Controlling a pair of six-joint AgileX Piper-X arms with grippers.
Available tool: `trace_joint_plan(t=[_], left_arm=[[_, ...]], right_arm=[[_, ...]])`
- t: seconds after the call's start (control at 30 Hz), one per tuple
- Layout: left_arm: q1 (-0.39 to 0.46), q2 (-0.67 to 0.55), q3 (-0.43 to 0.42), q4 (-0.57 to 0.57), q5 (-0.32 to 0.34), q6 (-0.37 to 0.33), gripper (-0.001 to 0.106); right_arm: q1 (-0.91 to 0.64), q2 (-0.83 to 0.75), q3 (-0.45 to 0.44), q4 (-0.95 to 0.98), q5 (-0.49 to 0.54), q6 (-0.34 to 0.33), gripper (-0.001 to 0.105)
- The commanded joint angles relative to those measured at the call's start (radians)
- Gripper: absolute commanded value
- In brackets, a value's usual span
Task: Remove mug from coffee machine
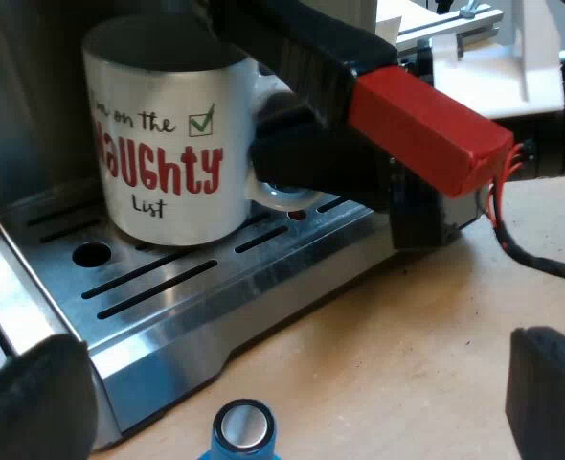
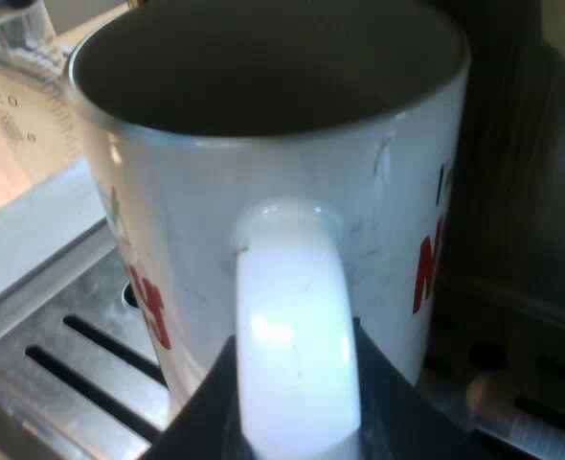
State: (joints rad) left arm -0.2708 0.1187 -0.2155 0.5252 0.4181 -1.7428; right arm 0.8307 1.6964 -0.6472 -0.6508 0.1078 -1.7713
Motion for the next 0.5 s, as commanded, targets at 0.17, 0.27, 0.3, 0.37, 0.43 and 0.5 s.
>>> trace_joint_plan(t=[0.17,0.27,0.3,0.37,0.43,0.5], left_arm=[[-0.003,0.000,0.000,-0.008,0.005,-0.004,0.087],[-0.003,0.000,0.000,-0.008,0.005,-0.004,0.087],[-0.003,0.000,0.000,-0.008,0.005,-0.004,0.087],[-0.003,0.000,0.000,-0.008,0.005,-0.004,0.087],[-0.003,0.000,0.000,-0.008,0.005,-0.004,0.087],[-0.003,0.000,0.000,-0.008,0.005,-0.004,0.087]], right_arm=[[0.002,-0.113,0.053,0.091,-0.006,-0.005,0.000],[0.002,-0.163,0.088,0.116,-0.006,-0.005,0.000],[0.002,-0.183,0.106,0.116,-0.006,-0.005,0.000],[0.002,-0.216,0.134,0.116,-0.006,-0.005,0.000],[0.002,-0.248,0.160,0.116,-0.006,-0.005,0.000],[0.002,-0.299,0.199,0.116,-0.006,-0.005,0.000]])
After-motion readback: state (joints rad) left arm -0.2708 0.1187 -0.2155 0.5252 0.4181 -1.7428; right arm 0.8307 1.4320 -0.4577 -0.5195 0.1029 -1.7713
